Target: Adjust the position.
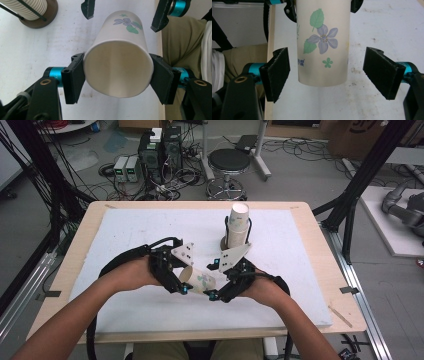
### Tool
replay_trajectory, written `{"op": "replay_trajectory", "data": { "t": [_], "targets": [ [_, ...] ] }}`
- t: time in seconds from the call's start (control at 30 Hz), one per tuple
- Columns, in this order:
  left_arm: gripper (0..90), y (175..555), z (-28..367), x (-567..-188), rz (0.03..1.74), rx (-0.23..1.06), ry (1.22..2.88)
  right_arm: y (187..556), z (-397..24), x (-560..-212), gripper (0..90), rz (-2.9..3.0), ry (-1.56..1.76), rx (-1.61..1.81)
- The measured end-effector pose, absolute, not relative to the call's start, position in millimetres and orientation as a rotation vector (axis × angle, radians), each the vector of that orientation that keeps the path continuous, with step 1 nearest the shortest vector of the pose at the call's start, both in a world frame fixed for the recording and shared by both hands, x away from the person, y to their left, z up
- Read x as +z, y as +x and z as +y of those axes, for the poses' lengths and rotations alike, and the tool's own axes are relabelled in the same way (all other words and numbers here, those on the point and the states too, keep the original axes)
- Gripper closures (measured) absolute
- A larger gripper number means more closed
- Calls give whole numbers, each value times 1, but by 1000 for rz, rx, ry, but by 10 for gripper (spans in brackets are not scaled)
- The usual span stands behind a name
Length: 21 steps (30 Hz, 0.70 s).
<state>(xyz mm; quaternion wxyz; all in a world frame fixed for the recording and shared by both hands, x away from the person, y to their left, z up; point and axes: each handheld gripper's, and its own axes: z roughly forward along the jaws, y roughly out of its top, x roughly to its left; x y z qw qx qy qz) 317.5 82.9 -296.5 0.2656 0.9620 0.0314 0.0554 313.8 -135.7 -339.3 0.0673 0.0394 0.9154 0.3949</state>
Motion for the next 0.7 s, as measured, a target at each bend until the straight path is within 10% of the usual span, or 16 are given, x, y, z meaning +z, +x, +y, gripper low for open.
{"op": "replay_trajectory", "data": {
  "t": [0.7],
  "targets": [
    [336,318,70,-302,75,102,2615,317,-114,-350,364,2883,82,1032]
  ]
}}
